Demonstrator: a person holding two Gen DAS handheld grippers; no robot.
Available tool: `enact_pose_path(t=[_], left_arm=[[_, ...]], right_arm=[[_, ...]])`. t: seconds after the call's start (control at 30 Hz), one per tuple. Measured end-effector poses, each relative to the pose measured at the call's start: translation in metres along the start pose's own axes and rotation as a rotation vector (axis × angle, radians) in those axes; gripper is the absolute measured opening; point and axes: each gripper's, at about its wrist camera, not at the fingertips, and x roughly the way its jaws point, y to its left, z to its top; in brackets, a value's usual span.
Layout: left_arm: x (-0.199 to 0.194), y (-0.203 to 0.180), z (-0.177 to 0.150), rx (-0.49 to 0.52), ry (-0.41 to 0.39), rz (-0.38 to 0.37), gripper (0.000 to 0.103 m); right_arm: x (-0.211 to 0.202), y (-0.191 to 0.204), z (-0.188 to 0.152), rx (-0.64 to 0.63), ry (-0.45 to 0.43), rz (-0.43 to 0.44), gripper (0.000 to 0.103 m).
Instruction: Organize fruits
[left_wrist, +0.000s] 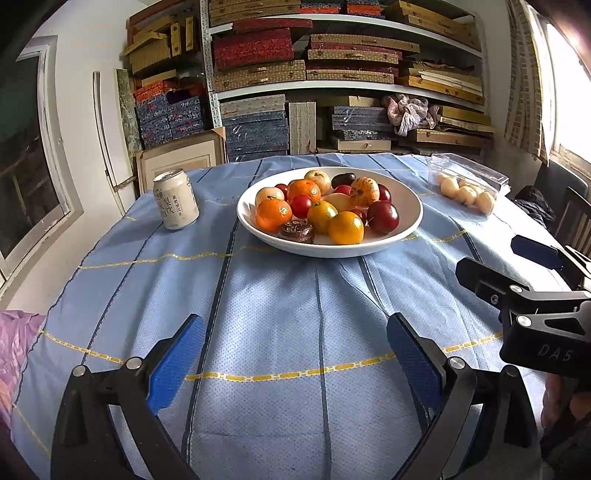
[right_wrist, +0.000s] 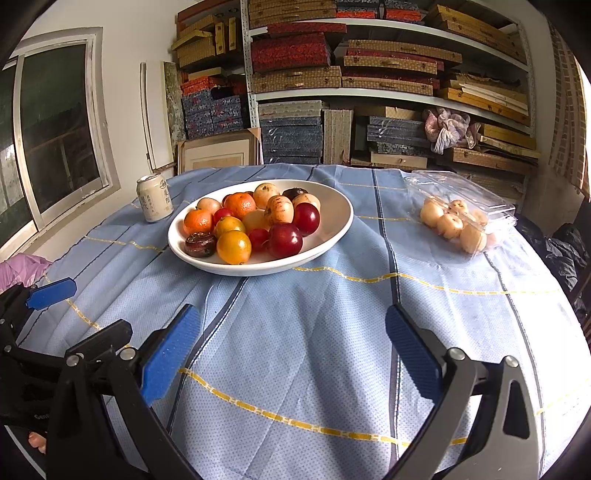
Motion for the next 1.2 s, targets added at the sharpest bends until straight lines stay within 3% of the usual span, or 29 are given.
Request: enact_pose_path(t=[1.2], left_arm=[[-0.0030, -0.0004, -0.0005, 0.009, -0.010, 0.010, 0.099]], right_arm=[[0.0017, -0.0004, -0.0017, -0.001, 0.010, 0.001, 0.098]])
